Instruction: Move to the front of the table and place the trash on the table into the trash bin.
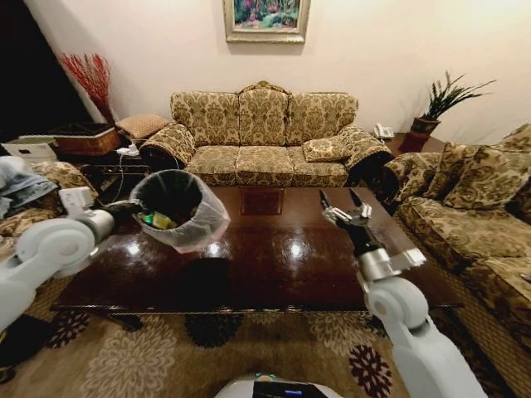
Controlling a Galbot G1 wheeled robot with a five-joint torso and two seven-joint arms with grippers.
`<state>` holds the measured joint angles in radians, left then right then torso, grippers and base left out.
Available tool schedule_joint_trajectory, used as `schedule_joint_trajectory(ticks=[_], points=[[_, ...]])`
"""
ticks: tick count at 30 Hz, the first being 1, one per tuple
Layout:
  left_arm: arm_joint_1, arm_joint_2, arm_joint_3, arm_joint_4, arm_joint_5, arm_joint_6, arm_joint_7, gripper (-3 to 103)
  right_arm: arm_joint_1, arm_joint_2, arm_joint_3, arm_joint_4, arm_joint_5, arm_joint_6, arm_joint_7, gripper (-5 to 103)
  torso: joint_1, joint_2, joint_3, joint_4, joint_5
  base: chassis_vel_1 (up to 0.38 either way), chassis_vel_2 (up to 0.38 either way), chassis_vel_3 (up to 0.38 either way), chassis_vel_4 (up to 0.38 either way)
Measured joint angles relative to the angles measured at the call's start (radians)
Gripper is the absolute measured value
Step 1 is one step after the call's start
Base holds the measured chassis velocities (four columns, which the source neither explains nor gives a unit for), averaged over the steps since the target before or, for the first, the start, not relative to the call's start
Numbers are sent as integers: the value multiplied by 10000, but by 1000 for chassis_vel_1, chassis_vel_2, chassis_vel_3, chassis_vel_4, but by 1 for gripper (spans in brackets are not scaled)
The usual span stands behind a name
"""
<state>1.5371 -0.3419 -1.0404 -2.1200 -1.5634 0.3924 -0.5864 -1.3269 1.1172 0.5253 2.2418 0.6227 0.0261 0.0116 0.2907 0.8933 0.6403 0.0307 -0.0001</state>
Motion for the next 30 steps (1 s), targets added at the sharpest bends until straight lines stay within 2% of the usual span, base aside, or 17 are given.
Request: schedule_joint_trajectory(ticks=[3, 6, 8, 10, 13, 16, 21, 22, 24, 28, 30], points=[[135, -293, -41, -174, 82, 3, -7, 2, -279, 12, 141, 57, 0, 129, -51, 100, 1, 0, 1, -3, 1, 86, -73, -79, 102], [508, -927, -248, -292, 815, -189, 116, 2, -561, 77, 262, 182, -6, 296, -119, 100, 6, -1, 3, -5, 1, 128, -145, -164, 161], [627, -1093, -405, -314, 911, -220, 136, 2, -642, 79, 290, 200, -4, 355, -157, 100, 6, -1, 3, -3, 0, 169, -170, -190, 201], [1258, -1701, -1150, -446, 1186, -291, 447, 2, -848, 8, 387, 226, 83, 447, -291, 100, 4, 0, 1, -4, -7, 201, -227, -226, 221], [1962, -2380, -1863, -515, 1578, -359, 997, 2, -867, -104, 432, 228, 150, 467, -325, 100, -6, 1, -2, -2, 15, 271, -245, -274, 254], [2719, -3146, -2499, -626, 2105, -542, 1555, 2, -742, -104, 255, 228, 120, 450, -332, 100, -3, 1, -1, 3, -11, 297, -327, -280, 327], [3118, -3709, -2637, -989, 2463, -696, 1741, 2, -712, 14, 57, 175, -13, 468, -321, 100, -2, 0, 0, 3, 7, 333, -315, -313, 313], [3288, -4087, -2649, -1308, 2683, -755, 1848, 2, -717, 84, -106, 93, -101, 537, -302, 100, -3, 1, -1, 2, 13, 335, -318, -350, 327], [3392, -4356, -2628, -1484, 2860, -796, 1915, 2, -731, 103, -199, 12, -148, 612, -297, 100, -3, 1, -1, -1, -3, 337, -361, -348, 344], [3494, -4851, -2501, -1729, 3124, -832, 1951, 2, -747, 150, -280, -125, -180, 803, -283, 100, -6, 2, -2, -1, 3, 339, -375, -359, 348], [3652, -5484, -2232, -2010, 3637, -976, 2033, 2, -869, 281, -256, -186, -180, 968, -323, 100, -12, 8, -7, 0, 0, 233, -213, -240, 283]])
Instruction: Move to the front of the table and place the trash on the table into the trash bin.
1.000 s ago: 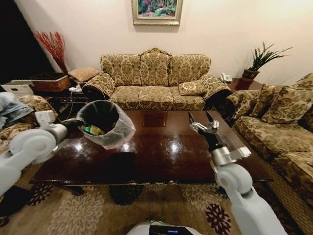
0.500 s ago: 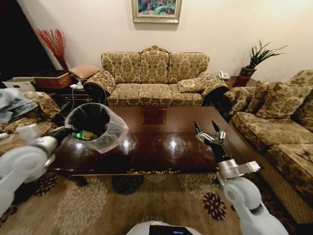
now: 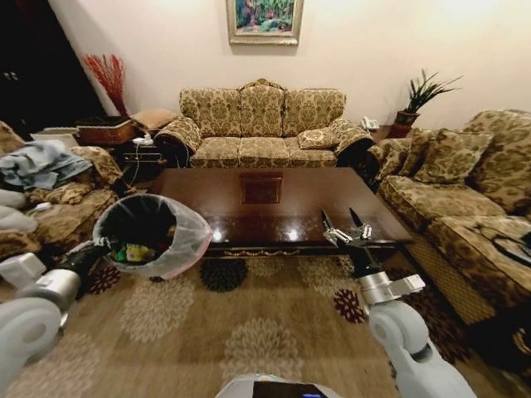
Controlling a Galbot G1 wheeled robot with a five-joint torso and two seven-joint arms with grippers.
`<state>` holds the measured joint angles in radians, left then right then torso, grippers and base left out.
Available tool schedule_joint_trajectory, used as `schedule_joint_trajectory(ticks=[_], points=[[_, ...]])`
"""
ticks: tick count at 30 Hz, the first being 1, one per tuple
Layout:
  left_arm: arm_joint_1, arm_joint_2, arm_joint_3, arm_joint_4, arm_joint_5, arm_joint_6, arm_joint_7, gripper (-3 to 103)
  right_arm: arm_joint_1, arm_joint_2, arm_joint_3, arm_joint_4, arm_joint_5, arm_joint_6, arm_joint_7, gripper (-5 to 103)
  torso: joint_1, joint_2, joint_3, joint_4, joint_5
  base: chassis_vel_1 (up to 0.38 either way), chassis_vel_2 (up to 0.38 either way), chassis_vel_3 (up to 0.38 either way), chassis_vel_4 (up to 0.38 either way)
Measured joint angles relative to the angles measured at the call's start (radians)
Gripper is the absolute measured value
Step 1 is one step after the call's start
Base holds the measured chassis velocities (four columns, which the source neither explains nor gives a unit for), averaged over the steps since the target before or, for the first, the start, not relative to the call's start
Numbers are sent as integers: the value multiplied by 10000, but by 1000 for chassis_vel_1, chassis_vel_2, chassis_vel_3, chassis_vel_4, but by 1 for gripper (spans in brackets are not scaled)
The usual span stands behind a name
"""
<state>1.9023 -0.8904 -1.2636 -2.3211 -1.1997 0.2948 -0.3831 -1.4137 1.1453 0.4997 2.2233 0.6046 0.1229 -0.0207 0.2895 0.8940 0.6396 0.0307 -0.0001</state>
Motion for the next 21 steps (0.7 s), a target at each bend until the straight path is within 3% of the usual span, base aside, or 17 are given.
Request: schedule_joint_trajectory(ticks=[1, 4, 12, 17, 21], points=[[0, 0, 0, 0, 0, 0, 0, 2, 0, 0, 0, 0, 0, 0, 0, 100, 0, 0, 0, 0, 0, 233, -158, -192, 235], [-8, -891, 642, -65, 1218, -179, 169, 2, -249, 106, -50, -95, -127, 269, -132, 100, 0, 1, 2, 3, 5, 106, -68, -60, 98], [-200, -2107, 1343, 767, 2291, -444, 530, 2, -617, 303, -195, -224, -275, 588, -248, 100, 30, -13, 15, -5, -1, -36, 38, 34, -38], [543, -3476, 1756, 1579, 3656, -1248, 1403, 2, -970, 593, -291, -526, -447, 821, -447, 100, 6, -8, 4, -1, 5, -12, 14, 0, -12], [861, -4048, 2111, 2325, 4269, -1854, 1620, 2, -1158, 841, -444, -780, -593, 1031, -558, 100, 4, -6, 4, 2, -4, 0, 0, 0, 0]])
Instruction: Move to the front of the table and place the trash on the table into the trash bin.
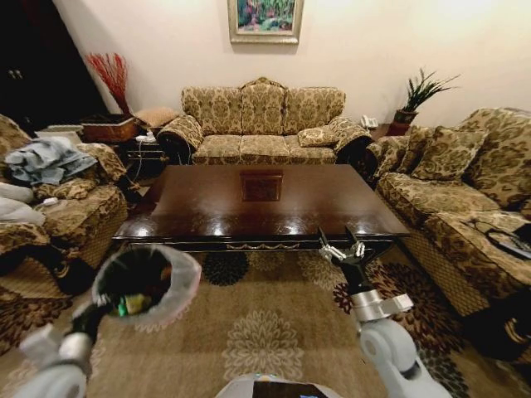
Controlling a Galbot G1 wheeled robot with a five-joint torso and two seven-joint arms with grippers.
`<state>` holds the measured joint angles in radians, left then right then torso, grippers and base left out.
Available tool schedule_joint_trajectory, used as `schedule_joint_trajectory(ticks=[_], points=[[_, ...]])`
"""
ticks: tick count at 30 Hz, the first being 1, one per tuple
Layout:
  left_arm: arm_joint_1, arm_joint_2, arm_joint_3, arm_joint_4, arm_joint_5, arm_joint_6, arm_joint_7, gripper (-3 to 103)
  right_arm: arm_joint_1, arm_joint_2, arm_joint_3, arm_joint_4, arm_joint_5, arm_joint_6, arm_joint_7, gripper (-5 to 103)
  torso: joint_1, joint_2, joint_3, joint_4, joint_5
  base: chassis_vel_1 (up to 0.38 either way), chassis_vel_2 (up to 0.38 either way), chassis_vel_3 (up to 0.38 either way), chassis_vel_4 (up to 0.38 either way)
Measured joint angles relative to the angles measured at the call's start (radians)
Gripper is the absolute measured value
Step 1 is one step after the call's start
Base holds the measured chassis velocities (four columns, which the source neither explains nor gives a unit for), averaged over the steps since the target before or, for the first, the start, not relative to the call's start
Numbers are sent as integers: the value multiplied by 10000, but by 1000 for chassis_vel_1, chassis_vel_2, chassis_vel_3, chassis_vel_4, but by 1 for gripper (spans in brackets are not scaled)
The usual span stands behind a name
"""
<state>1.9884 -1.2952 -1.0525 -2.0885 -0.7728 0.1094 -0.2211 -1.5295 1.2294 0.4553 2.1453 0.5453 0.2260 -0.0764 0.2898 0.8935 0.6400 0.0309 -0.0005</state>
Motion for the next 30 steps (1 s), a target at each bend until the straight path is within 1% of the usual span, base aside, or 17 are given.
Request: schedule_joint_trajectory(ticks=[2, 4, 5, 6, 8, 10, 11, 13, 15, 17, 18, 19, 22, 23, 27, 28, 30], points=[[26, -55, 17, 157, 37, -80, 22, 2, -19, 21, -8, -66, -8, 34, -27, 100, 0, 0, 0, 0, 3, 0, 0, 0, 0], [-110, -117, 174, 918, 106, -547, 181, 2, -84, 91, -46, -322, -39, 219, -125, 100, 6, -1, 2, -1, 16, 0, 0, 0, 0], [-209, -123, 309, 1230, 107, -685, 185, 2, -118, 133, -62, -369, -54, 282, -151, 100, 8, -1, 3, -3, 9, 0, 0, 0, 0], [-209, -123, 309, 1230, 107, -685, 185, 2, -118, 133, -62, -369, -54, 282, -151, 100, 8, -1, 3, -3, 9, 0, 0, 0, 0], [-651, -198, 582, 2063, 182, -797, 296, 2, -209, 272, -136, -465, -87, 410, -196, 100, 10, -1, 4, -3, -2, 0, 0, 0, 0], [-1089, -217, 648, 2771, 169, -803, 312, 2, -284, 301, -213, -560, -116, 487, -204, 100, 9, -1, 3, -3, -2, 0, 0, 0, 0], [-1089, -217, 648, 2771, 169, -803, 312, 2, -284, 301, -213, -560, -116, 487, -204, 100, 9, -1, 3, -3, -2, 0, 0, 0, 0], [-1647, -88, 686, 3841, -198, -683, 316, 2, -326, 305, -261, -742, -155, 563, -206, 100, 8, -1, 2, -6, 10, 0, 0, 0, 0], [-1761, -35, 697, 4109, -323, -620, 316, 2, -330, 305, -262, -777, -163, 569, -206, 100, 8, -1, 3, -6, 10, 0, 0, 0, 0], [-2154, 147, 736, 5048, -557, -507, 342, 2, -342, 298, -263, -869, -205, 567, -206, 100, 9, -2, 4, -3, -1, 0, 0, 0, 0], [-2395, 259, 774, 5609, -591, -499, 382, 2, -350, 295, -265, -880, -240, 534, -205, 100, 9, -1, 4, -2, 3, 0, 0, 0, 0], [-2395, 259, 774, 5609, -591, -499, 382, 2, -350, 295, -265, -880, -240, 534, -205, 100, 9, -1, 4, -2, 3, 0, 0, 0, 0], [-3075, 457, 883, 7295, -296, -758, 675, 2, -354, 296, -255, -869, -351, 359, -145, 100, 8, -1, 3, -7, 1, 0, 0, 0, 0], [-3075, 457, 883, 7295, -296, -758, 675, 2, -354, 296, -255, -869, -351, 359, -145, 100, 8, -1, 3, -7, 1, 0, 0, 0, 0], [-3825, 561, 811, 9308, -302, -910, 1100, 2, -293, 275, -318, -786, -508, 68, -13, 100, 8, -2, 4, 2, 3, 0, 0, 0, 0], [-3825, 561, 811, 9308, -302, -910, 1100, 2, -293, 275, -318, -786, -508, 68, -13, 100, 8, -2, 4, 2, 3, 0, 0, 0, 0], [-4315, 619, 807, 10110, -442, -907, 1141, 2, -390, 319, -303, -728, -592, 23, 47, 100, 8, -2, 3, -1, 5, 0, 0, 0, 0]])
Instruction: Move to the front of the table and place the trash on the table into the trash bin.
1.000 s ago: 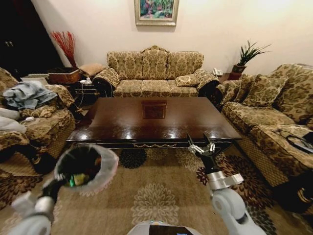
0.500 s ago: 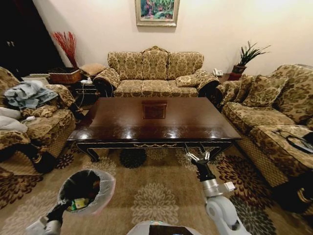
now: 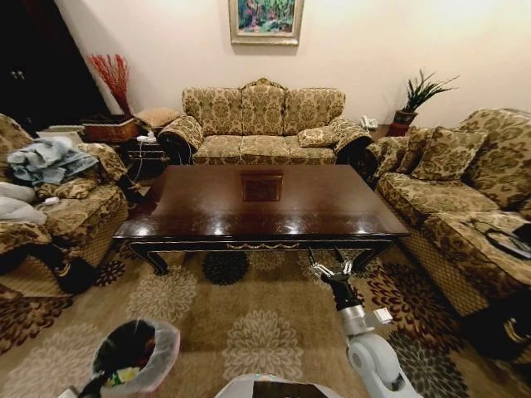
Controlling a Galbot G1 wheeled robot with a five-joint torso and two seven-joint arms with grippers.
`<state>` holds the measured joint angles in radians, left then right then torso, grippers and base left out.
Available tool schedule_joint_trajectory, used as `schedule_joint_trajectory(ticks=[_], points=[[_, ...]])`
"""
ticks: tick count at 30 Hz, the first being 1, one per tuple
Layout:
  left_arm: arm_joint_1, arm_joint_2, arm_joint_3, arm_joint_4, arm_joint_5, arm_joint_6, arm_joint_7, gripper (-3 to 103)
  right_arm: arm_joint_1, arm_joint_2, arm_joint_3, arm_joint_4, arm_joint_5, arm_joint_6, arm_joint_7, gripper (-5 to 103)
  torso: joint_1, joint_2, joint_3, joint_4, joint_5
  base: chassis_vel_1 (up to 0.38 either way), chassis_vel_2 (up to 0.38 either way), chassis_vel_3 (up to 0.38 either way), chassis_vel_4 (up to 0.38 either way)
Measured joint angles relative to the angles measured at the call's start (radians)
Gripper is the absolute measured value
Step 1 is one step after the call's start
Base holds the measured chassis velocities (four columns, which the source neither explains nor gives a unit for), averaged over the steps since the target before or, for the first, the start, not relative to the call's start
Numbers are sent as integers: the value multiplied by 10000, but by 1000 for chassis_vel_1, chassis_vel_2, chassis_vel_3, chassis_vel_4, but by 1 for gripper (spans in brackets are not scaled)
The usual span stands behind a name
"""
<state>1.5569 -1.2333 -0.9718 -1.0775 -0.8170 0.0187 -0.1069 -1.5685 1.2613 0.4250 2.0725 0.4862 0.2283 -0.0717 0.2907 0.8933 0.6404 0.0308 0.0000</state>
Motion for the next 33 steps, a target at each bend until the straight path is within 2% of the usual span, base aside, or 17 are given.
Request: schedule_joint_trajectory(ticks=[5, 13, 16, 19, 33], points=[[-507, -6, 82, 437, -448, 345, 33, 2, -212, 127, 75, 172, -137, -34, 99, 100, 0, 0, 0, -3, 2, 0, 0, 0, 0], [-1108, -204, 169, 1032, -206, 422, -88, 2, -506, 261, 130, 296, -282, -24, 133, 100, 0, 0, 0, -4, 2, 0, 0, 0, 0], [-1498, -307, 169, 1854, 458, 200, -111, 2, -713, 265, 333, 419, -269, 4, 134, 100, 0, 0, 0, -3, -3, 0, 0, 0, 0], [-1650, -327, 142, 2232, 760, 73, -72, 2, -817, 261, 455, 461, -243, 34, 131, 100, 0, 0, 0, -1, 1, 0, 0, 0, 0], [-2274, -571, 108, 3243, 1043, -235, 63, 2, -1404, 315, 760, 622, -196, 212, 111, 100, 0, 0, 0, -3, 1, 0, 0, 0, 0]])
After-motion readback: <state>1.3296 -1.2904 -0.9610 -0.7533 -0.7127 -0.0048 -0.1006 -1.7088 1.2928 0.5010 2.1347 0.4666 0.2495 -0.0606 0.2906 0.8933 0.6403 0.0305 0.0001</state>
